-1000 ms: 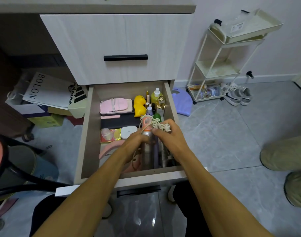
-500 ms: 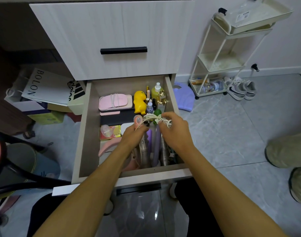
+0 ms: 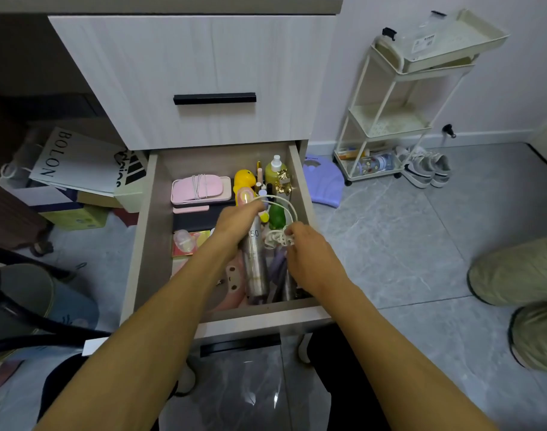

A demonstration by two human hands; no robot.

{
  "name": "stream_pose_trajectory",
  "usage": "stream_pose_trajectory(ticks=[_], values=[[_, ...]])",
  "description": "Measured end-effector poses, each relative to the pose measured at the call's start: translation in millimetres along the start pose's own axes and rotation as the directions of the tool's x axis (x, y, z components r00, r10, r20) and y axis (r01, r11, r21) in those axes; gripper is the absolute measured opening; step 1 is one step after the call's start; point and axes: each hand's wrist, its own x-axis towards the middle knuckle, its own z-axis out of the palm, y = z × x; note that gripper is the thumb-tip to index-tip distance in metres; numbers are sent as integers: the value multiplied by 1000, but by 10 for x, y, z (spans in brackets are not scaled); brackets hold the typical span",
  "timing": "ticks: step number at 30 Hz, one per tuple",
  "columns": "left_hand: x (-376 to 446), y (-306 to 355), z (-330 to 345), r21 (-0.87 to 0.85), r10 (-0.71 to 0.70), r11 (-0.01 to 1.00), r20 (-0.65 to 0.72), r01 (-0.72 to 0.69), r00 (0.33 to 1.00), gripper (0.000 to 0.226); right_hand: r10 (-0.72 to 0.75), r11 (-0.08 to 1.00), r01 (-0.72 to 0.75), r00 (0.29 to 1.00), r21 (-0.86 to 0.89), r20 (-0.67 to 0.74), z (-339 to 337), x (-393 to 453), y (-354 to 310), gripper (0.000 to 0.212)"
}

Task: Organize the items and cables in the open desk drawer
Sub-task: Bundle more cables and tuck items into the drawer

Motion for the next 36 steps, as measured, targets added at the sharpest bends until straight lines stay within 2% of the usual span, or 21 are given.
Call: stream_pose_trajectory(ticks=[2,4,6,7,9,10,11,13,16,17,19,22,25,27,31,34,36], values=[[52,12,1,174,-27,984,-7,28,1000,54,25,989,-13,996,146,-83,-79,-23,26,26],[90,-43,-9,311,-80,948,45,62,996,45,63,960,-3,977,280,-206,-166,-28,37,24],[134,-179,-16,300,-157,947,119,115,980,52,65,938,37,958,343,-281,-222,-39,27,21],[167,-256,-15,235,-181,961,138,145,974,48,62,925,58,952,376,-300,-248,-56,16,19],[160,-371,12,93,-210,976,166,197,964,24,55,899,96,943,426,-327,-272,-89,-18,18],[154,-416,38,72,-214,976,170,204,962,22,59,888,108,937,446,-344,-293,-106,-30,17],[178,-466,68,77,-193,980,167,183,967,23,68,877,118,929,466,-364,-315,-109,-35,18],[225,-533,104,261,-104,963,117,70,988,26,80,852,141,917,504,-392,-372,-113,-53,18],[182,-546,64,591,30,802,111,-90,993,32,40,822,194,918,535,-394,-449,-143,-115,18],[152,-528,44,668,78,733,108,-130,991,34,26,812,205,923,547,-384,-479,-150,-143,18],[-22,-405,-23,727,201,660,73,-191,977,39,5,796,213,934,566,-358,-558,-171,-217,19],[-328,-200,-167,592,420,689,145,-419,896,52,-10,794,215,940,569,-341,-665,-212,-322,18],[-668,9,-270,351,458,755,322,-554,828,56,-4,786,217,938,579,-347,-741,-274,-422,13],[-864,149,-307,308,484,744,364,-593,796,56,-7,778,232,933,584,-361,-817,-328,-517,12],[-1175,420,-336,296,588,669,350,-681,729,44,-36,766,281,917,579,-398,-1033,-441,-757,12],[-1494,624,-364,244,636,653,337,-717,694,14,-51,756,318,900,572,-433,-1260,-587,-930,14],[-1600,704,-418,217,671,643,302,-734,677,9,-43,746,315,902,586,-429,-1344,-632,-978,14]])
